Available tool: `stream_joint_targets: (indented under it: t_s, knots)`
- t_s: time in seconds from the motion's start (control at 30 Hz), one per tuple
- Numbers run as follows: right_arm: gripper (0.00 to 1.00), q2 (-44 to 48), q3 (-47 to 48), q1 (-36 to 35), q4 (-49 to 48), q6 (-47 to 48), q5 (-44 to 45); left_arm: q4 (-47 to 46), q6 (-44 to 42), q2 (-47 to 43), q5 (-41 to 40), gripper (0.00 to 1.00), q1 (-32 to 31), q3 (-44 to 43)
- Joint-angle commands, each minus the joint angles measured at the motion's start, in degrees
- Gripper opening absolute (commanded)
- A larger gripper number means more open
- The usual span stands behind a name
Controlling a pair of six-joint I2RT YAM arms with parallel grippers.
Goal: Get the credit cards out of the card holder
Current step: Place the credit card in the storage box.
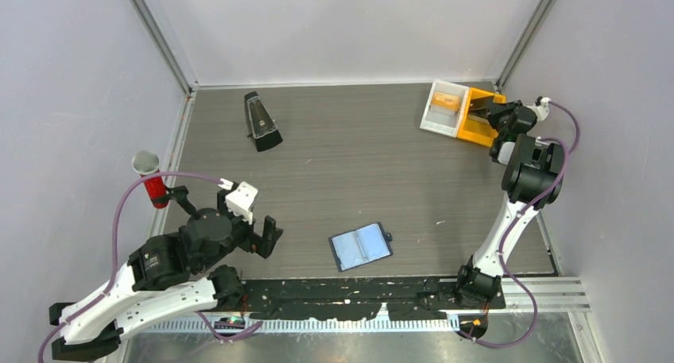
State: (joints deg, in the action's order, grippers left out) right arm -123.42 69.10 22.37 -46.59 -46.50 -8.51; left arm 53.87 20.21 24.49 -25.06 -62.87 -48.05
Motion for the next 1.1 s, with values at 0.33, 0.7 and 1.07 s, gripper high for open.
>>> stream_joint_targets:
  t_s: [0.33, 0.7, 1.07]
  knots:
    - [0.26, -0.17, 5.13, 0.24, 3.80, 3.06, -0.26, -1.73, -0.70, -0.96, -2.03, 0.99, 0.21, 0.06]
    - [0.37, 3.12, 5.23, 0.25, 5.74, 5.34, 1.16, -2.01, -0.61, -2.28, -1.77, 0.99, 0.21, 0.23]
    - [0.55, 4.02, 5.85, 0.23, 7.39, 5.50, 0.73, -2.23, -1.14, -2.08, -1.02, 0.99, 0.21, 0.33]
